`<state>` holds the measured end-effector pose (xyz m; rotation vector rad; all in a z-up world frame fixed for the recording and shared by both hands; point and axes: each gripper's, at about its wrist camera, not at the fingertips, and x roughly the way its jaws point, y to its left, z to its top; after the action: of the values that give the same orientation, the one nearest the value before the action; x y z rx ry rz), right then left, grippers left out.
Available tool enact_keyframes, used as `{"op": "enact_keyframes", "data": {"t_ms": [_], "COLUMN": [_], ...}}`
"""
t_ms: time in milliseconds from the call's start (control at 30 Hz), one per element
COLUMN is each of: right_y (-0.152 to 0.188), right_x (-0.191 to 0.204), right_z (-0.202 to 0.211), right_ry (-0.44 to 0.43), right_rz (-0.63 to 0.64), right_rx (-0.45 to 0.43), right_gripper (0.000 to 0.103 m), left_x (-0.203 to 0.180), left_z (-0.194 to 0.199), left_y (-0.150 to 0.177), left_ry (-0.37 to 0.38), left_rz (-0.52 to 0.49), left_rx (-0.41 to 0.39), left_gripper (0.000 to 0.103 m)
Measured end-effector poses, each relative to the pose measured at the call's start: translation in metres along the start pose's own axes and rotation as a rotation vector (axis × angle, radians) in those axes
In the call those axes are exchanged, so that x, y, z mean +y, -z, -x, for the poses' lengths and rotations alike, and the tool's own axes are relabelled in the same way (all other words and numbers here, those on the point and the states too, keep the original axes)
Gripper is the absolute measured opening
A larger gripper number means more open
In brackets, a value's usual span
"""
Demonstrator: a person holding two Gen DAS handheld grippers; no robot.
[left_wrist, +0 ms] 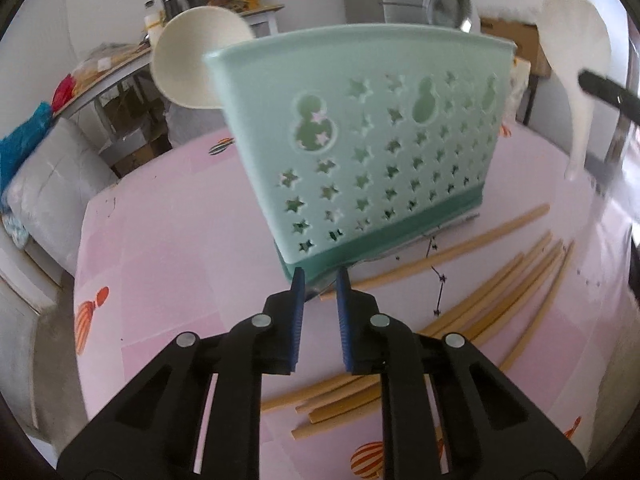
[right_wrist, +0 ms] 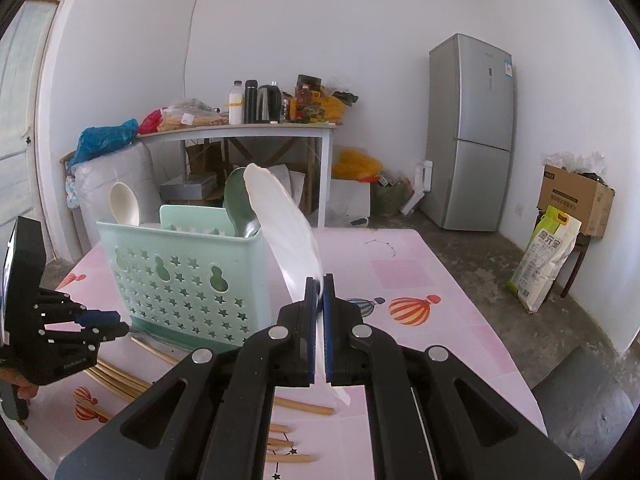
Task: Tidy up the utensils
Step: 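Lift the rice paddle upright above the holder with the right gripper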
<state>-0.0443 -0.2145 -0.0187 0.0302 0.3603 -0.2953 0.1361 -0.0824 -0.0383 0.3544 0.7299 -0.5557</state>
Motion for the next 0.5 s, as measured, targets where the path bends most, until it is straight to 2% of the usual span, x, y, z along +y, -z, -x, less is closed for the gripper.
{"op": "enact_keyframes", "data": {"t_ms": [100,300,500], "right_y": [0.0,0.0,-0.001], "right_x": [0.002,0.003,0.003], "right_z": [0.0,0.0,0.001], "right_ry": [-0.002,-0.004,-0.005], "right_rz": [0.001,-0.007,-0.008], "right_rx": [-0.001,-0.002,-0.003], "right_gripper": [0.003,0.003,0.003], "left_x": [0.005,0.007,-0.006], "left_z": [-0.003,-0.003,-0.001], "left_y": [-0.003,0.001,0.006], "left_ry": [0.018,0.014,-0.025], "left_rz": [0.023,0.008,-0.039], "left_rx": [-0.001,0.002,0.004], "left_gripper": [0.014,0.016,0.018]}}
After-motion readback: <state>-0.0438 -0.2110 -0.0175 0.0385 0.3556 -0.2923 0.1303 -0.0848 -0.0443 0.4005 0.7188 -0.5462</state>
